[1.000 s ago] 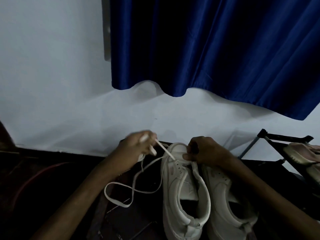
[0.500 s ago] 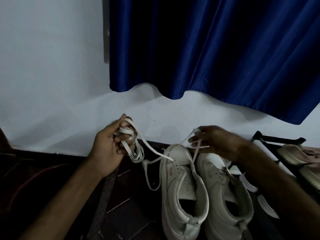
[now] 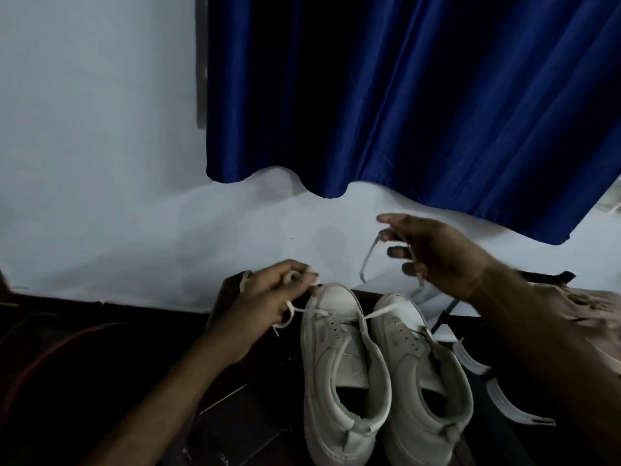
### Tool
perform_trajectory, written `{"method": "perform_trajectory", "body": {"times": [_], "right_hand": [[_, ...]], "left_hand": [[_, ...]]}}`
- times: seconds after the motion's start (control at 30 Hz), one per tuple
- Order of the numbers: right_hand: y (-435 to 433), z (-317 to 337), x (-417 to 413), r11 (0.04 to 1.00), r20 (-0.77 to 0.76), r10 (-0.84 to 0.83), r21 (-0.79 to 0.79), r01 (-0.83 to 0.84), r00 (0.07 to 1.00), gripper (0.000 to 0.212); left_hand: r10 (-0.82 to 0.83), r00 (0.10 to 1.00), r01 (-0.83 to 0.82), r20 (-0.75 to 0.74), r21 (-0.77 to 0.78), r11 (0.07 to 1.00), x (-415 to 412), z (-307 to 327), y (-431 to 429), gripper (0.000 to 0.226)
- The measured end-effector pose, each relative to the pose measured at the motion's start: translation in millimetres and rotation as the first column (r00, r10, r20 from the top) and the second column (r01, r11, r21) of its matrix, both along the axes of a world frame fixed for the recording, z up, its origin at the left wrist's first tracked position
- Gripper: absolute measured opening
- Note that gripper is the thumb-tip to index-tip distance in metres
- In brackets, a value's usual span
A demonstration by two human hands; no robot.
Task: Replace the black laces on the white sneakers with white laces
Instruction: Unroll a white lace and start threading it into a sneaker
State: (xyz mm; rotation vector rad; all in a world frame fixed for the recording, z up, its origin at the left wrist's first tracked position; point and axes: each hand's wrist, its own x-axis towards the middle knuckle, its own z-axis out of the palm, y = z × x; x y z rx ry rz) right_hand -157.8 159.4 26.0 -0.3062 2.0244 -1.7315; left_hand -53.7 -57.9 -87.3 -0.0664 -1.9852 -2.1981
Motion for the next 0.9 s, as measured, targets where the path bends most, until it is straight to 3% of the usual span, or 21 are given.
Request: {"method": "perform_trajectory", "body": {"times": [0.03,0.1,0.13,0.27,0.33,0.37,0.47,0.53,0.63,0.7,0.77,0.83,0.9], "right_hand": [[-2,-10,2,0.995,-0.053,0.015,0.097,-0.01,0.998,0.023],[-7,-32,3,0.948,-0.195,0.1,0.315,-0.034,0.976,0.021],[-10,-43,3,0.92,-0.242,0.149,0.389,-0.045,0.959,0.019],[-15,-77,-2,0.792,-0.373,0.337,0.608,-0.047,0.864,0.015],[-14,-83,-4,0.783,-0.398,0.34,0.621,-0.022,0.852,0.018],[-14,-85,-4,0.785,-0.421,0.338,0.62,-0.005,0.842,0.021],[-19,-85,-1,0.769,-0.424,0.368,0.638,-0.016,0.827,0.026],[-21,-86,-5,0.731,-0.412,0.398,0.682,-0.012,0.82,0.025],[-23,-83,-7,0.707,-0.449,0.412,0.706,0.033,0.793,0.017],[-21,-74,-3,0.878,-0.403,0.186,0.477,0.032,0.896,0.011],[-20,-55,2,0.991,-0.198,-0.034,0.122,0.06,0.98,0.017],[-17,-29,1,0.993,-0.1,-0.1,-0.066,0.093,0.99,0.021],[-17,1,3,0.986,-0.072,-0.097,-0.143,0.086,0.993,0.021]], "left_hand": [[0.001,0.999,-0.012,-0.051,-0.207,0.978,-1,-7,6,0.008],[-0.021,0.99,-0.069,-0.139,-0.612,0.788,-3,-24,11,0.012],[-0.016,0.987,-0.104,-0.159,-0.712,0.694,-4,-28,12,0.014],[0.07,0.977,-0.208,-0.2,-0.847,0.489,-4,-25,16,0.02],[0.085,0.968,-0.249,-0.235,-0.892,0.378,-5,-24,16,0.026],[0.096,0.96,-0.281,-0.265,-0.887,0.367,-6,-23,15,0.028],[0.29,0.891,-0.455,-0.35,-0.692,0.561,-9,-18,-5,0.022],[0.4,0.861,-0.508,-0.314,-0.534,0.676,-12,-16,-20,0.014],[0.322,0.912,-0.408,-0.252,-0.51,0.757,-11,-13,-22,0.012],[0.305,0.915,-0.399,-0.265,-0.466,0.79,-6,-7,-18,0.015],[0.348,0.89,-0.446,-0.293,-0.411,0.795,0,8,-17,0.02],[0.351,0.885,-0.453,-0.305,-0.402,0.796,1,32,-16,0.024],[0.303,0.902,-0.416,-0.307,-0.433,0.799,-3,59,-12,0.027]]}}
